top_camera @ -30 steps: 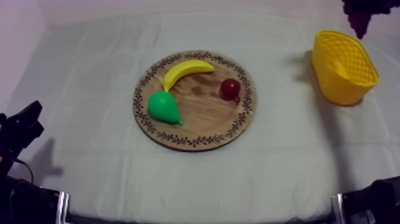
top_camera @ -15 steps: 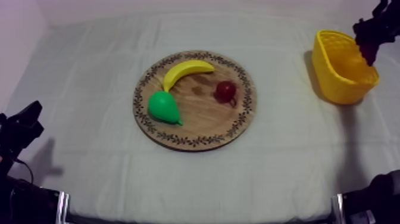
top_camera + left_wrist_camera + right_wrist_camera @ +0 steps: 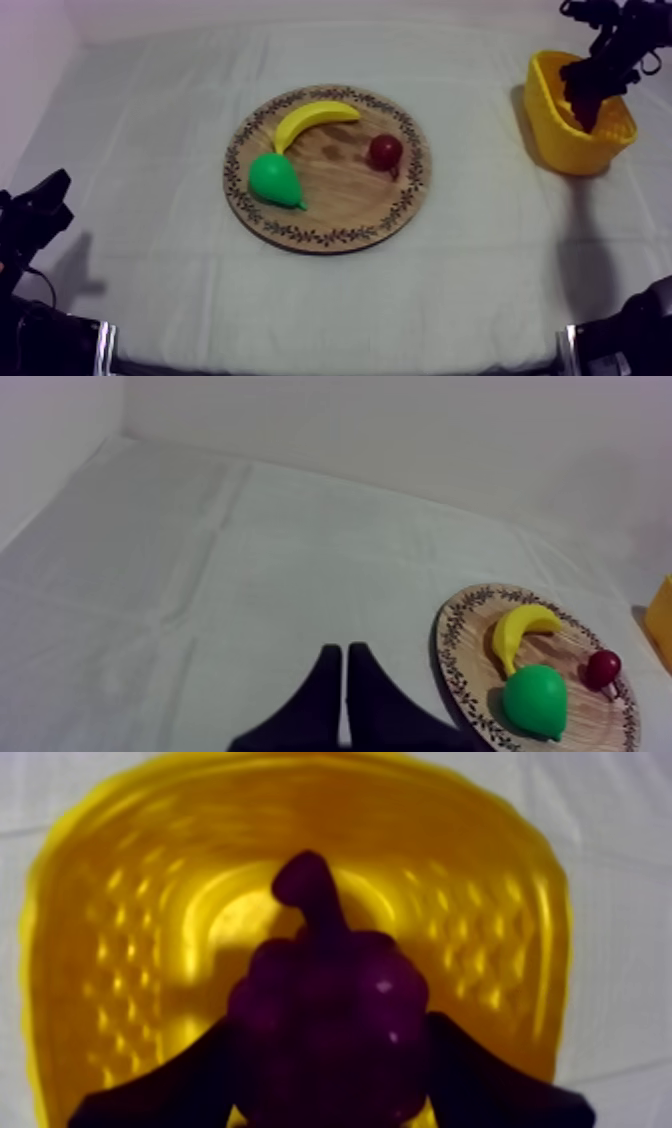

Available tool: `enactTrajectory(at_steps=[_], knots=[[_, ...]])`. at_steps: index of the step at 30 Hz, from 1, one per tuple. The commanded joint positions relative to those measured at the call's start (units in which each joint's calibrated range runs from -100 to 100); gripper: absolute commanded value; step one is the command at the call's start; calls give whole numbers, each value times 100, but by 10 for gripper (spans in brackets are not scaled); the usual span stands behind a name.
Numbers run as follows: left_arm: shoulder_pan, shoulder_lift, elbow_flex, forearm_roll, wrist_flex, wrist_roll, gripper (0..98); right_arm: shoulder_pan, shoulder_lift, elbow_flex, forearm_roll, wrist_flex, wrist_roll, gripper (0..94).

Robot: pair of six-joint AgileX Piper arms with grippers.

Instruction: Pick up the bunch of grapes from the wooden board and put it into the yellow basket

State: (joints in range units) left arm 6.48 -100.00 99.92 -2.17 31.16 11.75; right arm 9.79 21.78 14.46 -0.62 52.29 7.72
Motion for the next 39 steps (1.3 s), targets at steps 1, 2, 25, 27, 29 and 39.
enactTrajectory(at_steps=[1, 2, 25, 27, 29, 39], knots=[[0, 0, -3, 0, -3, 0, 1, 14, -6, 36, -14, -75, -7, 617], [0, 0, -3, 0, -3, 0, 1, 14, -16, 53, -5, -99, -22, 644], [0, 0, -3, 0, -3, 0, 1, -33, -3307, 2583, 281, -743, -264, 565], [0, 0, -3, 0, -3, 0, 1, -44, -3731, 2843, 378, -783, -357, 554], [0, 0, -3, 0, -3, 0, 1, -56, -4165, 3147, 452, -867, -420, 547], [0, 0, -3, 0, -3, 0, 1, -120, -6216, 4627, 559, -1104, -505, 527]])
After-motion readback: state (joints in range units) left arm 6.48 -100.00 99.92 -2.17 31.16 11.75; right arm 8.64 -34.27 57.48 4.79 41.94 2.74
